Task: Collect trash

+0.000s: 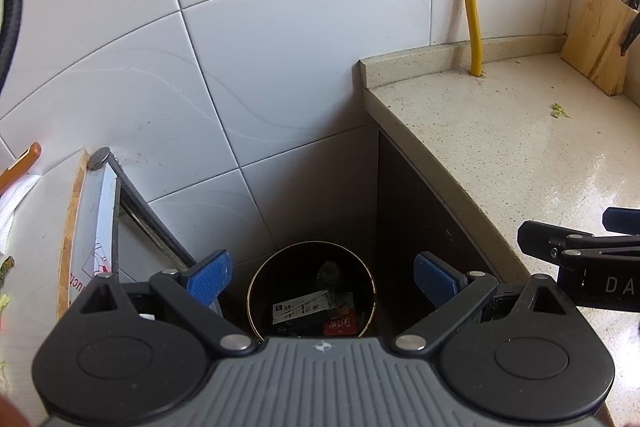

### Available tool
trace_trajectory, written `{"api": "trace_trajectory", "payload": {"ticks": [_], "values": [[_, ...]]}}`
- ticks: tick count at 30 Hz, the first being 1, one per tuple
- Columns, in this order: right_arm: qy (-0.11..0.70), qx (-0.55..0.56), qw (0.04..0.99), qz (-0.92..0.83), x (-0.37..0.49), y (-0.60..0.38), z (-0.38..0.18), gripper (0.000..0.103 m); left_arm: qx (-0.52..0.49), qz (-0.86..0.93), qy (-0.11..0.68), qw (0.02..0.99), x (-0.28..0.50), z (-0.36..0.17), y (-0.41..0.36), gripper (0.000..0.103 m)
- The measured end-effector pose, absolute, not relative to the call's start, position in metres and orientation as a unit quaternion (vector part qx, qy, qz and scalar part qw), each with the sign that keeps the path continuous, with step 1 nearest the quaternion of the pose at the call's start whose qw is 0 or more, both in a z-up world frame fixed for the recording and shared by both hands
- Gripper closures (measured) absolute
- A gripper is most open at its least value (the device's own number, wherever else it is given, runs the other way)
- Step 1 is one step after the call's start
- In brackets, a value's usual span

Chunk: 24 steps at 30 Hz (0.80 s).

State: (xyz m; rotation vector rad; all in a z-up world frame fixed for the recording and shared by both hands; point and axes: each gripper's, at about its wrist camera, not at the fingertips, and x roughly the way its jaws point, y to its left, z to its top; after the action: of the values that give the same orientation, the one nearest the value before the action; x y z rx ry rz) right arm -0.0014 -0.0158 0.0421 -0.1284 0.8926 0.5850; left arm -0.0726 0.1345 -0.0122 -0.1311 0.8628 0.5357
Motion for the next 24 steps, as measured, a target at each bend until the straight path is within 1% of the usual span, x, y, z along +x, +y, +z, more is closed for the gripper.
{"api": "trace_trajectory", "payload": {"ticks": [24], "values": [[0.426,-0.055,0.859,0.277,0.0021,-0.0238,0.0437,0.000,-0.054,0.254,0.414,0.873,-0.0689,-0.0124,0.1318,0.007]]}}
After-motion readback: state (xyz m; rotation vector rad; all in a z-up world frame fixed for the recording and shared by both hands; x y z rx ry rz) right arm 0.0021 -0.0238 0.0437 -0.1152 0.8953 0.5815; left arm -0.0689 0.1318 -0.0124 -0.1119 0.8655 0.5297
